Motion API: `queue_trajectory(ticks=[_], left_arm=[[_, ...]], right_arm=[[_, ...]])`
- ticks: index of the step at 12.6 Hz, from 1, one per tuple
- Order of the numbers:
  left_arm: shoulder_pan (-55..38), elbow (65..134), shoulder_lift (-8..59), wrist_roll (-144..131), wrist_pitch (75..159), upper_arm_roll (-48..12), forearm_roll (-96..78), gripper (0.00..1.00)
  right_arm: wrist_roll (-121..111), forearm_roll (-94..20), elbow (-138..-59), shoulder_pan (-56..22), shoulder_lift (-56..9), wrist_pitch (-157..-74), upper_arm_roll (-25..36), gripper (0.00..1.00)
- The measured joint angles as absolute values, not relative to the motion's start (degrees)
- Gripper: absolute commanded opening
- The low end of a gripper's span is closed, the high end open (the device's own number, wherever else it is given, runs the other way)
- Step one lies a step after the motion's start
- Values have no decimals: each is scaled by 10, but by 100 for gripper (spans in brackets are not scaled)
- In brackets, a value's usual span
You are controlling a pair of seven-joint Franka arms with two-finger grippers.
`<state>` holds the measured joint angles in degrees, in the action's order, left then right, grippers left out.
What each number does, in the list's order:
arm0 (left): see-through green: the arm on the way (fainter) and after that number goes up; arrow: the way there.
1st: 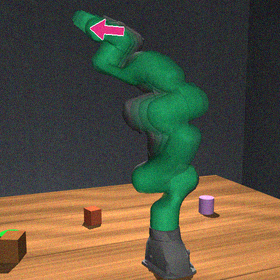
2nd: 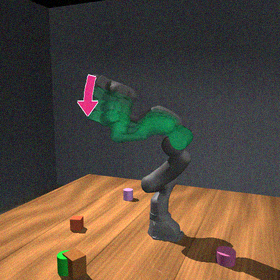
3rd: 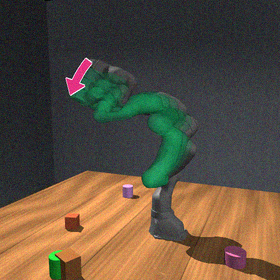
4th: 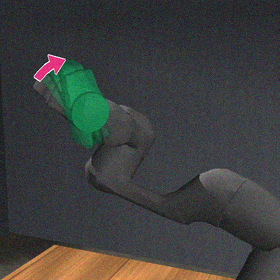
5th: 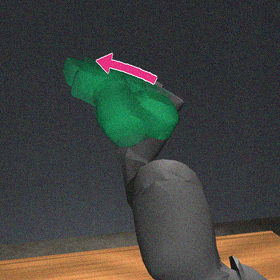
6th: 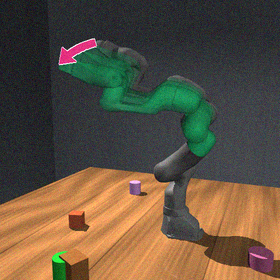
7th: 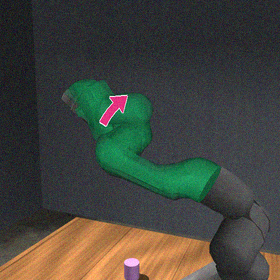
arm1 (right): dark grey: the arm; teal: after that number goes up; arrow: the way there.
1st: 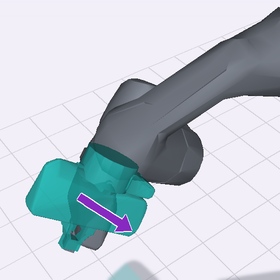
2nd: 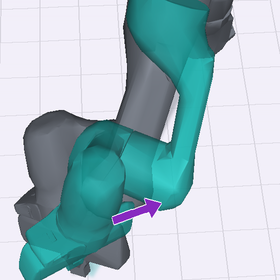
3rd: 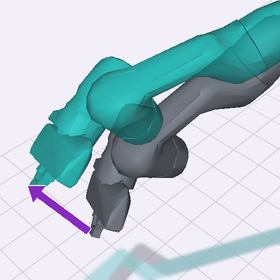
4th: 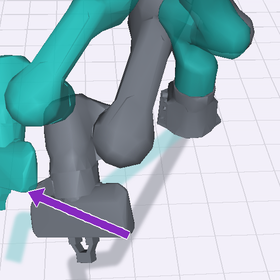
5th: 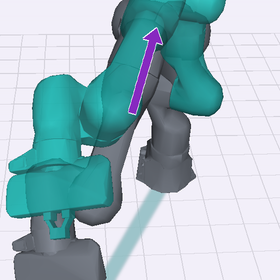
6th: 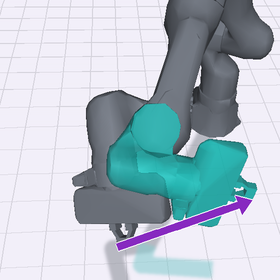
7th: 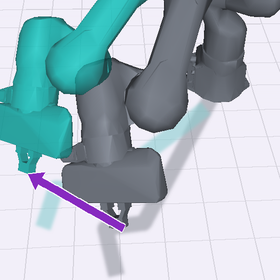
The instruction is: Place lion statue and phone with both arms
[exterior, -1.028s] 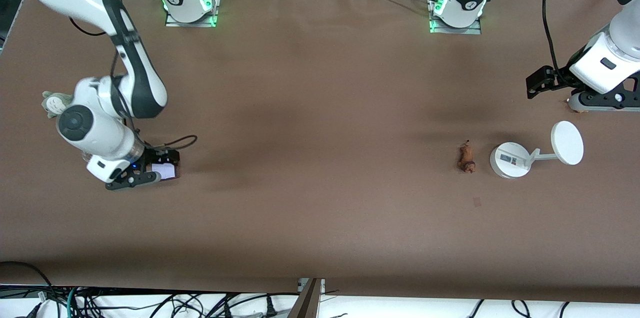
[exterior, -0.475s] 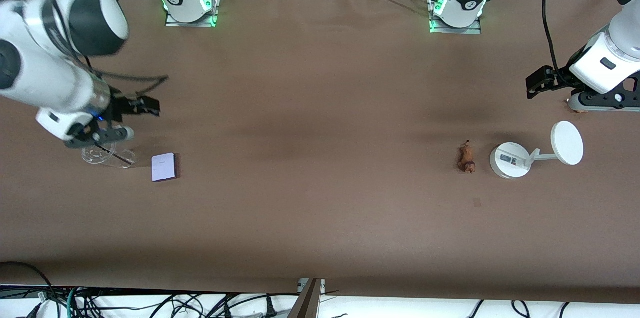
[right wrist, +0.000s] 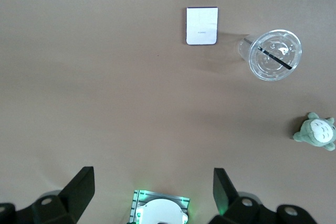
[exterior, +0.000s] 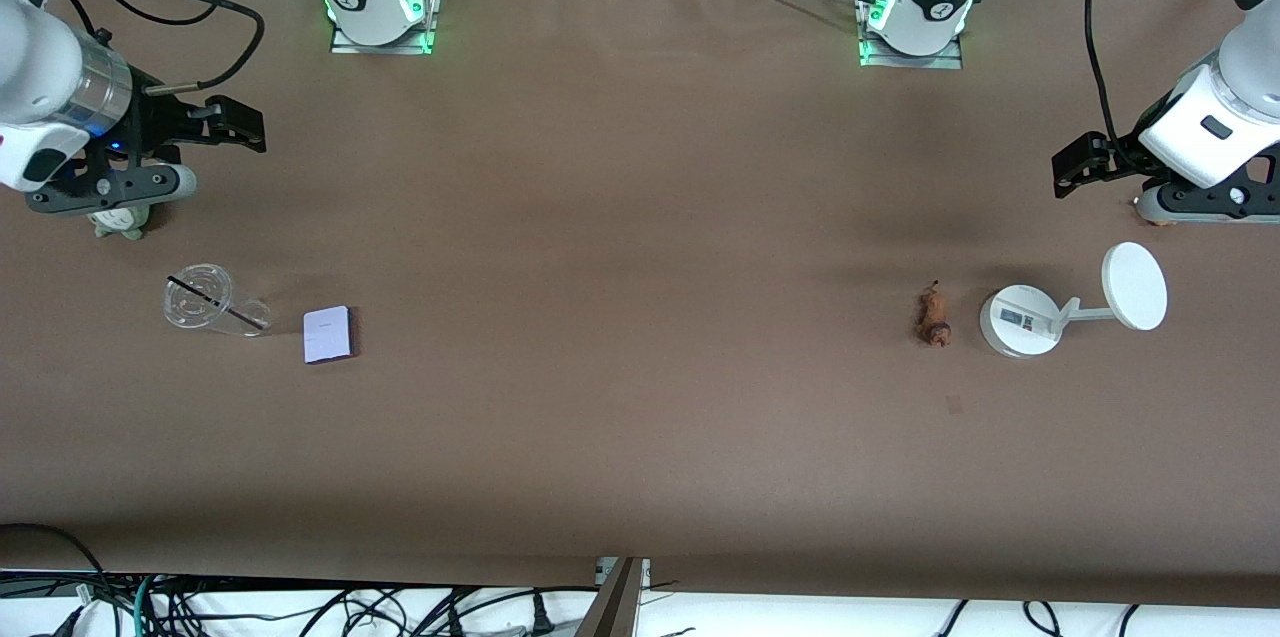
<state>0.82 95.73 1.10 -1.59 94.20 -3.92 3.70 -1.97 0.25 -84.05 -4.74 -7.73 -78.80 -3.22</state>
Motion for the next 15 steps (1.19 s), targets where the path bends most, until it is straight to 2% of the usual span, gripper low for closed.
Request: queue_trajectory(ticks=[15], left_arm=[[8, 957, 11, -16, 940, -39, 37, 100]], right_arm=[[-20, 3, -855, -47, -74, -795, -28, 100]])
